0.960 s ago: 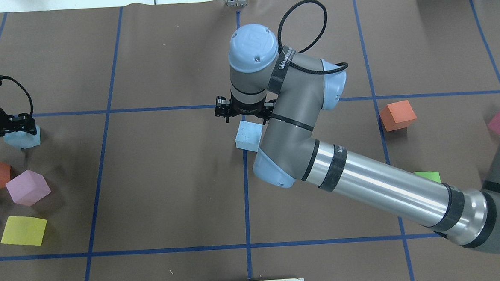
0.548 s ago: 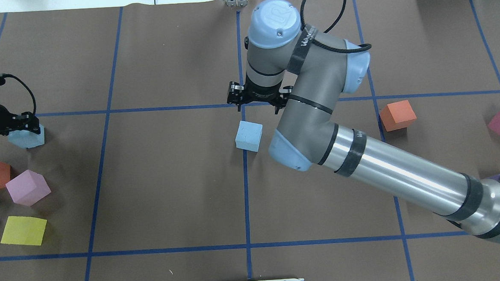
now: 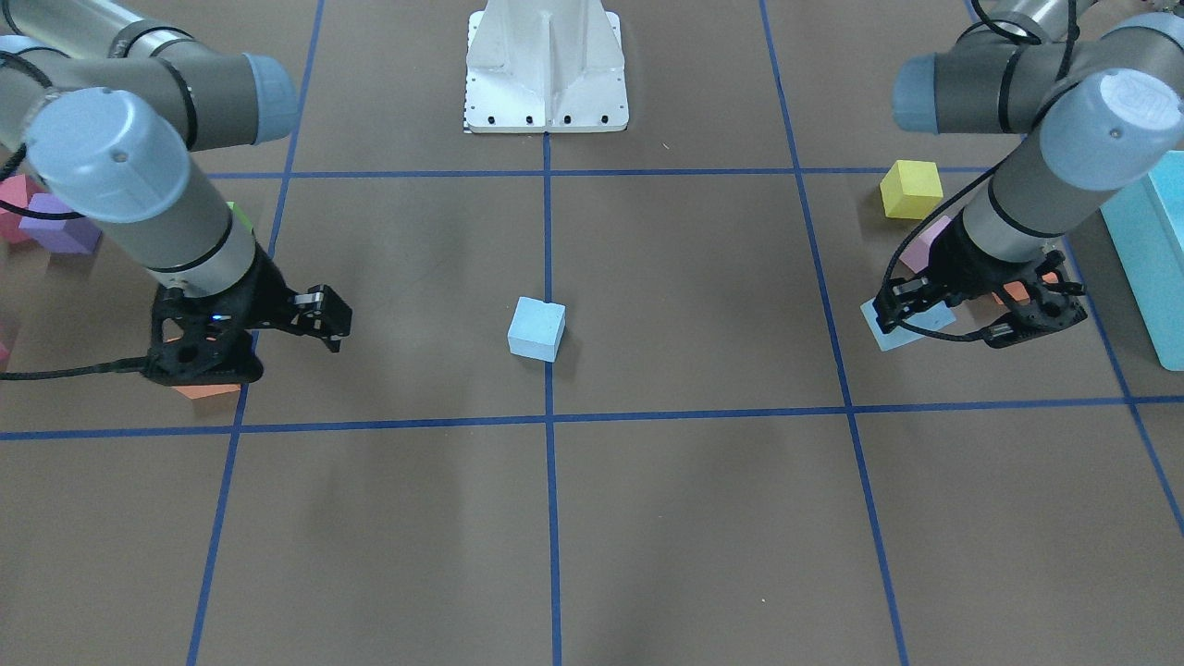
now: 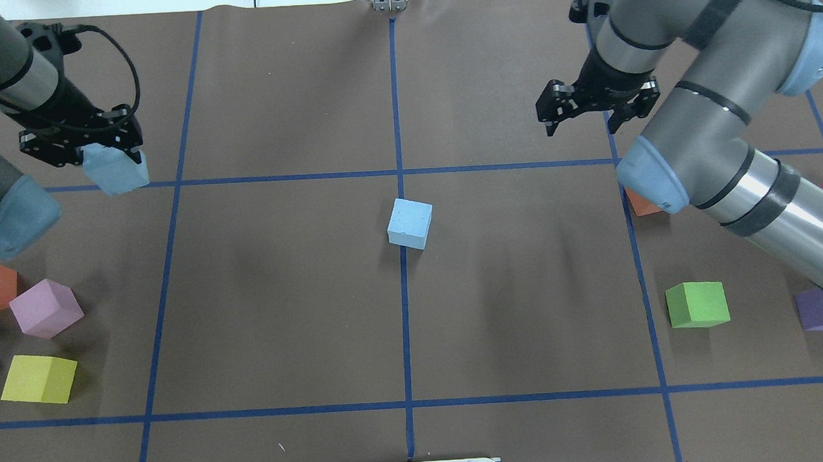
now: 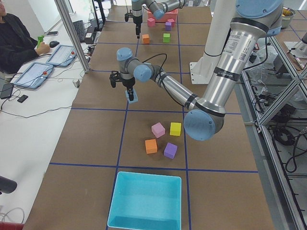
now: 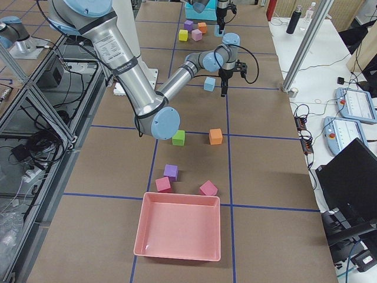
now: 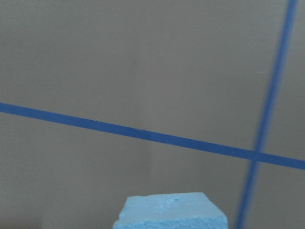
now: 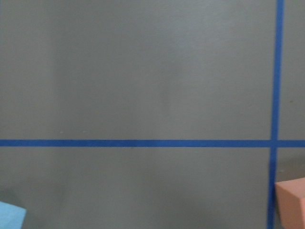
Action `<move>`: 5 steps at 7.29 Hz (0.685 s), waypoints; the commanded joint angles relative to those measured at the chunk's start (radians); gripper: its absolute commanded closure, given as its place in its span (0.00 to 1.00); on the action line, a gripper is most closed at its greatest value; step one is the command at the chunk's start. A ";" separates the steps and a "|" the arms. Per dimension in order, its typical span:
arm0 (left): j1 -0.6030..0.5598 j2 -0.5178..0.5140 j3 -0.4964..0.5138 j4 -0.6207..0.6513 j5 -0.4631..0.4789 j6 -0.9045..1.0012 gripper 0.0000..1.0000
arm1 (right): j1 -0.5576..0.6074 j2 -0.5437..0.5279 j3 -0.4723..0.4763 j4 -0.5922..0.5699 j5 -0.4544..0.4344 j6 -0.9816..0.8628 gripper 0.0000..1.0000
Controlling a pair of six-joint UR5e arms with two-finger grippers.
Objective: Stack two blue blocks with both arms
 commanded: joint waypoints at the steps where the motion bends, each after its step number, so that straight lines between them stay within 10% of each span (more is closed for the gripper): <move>1: 0.127 -0.169 -0.011 0.074 0.013 -0.251 0.61 | 0.123 -0.080 -0.022 -0.001 0.010 -0.199 0.00; 5: 0.324 -0.492 0.260 0.065 0.174 -0.499 0.61 | 0.257 -0.094 -0.212 0.014 0.050 -0.514 0.00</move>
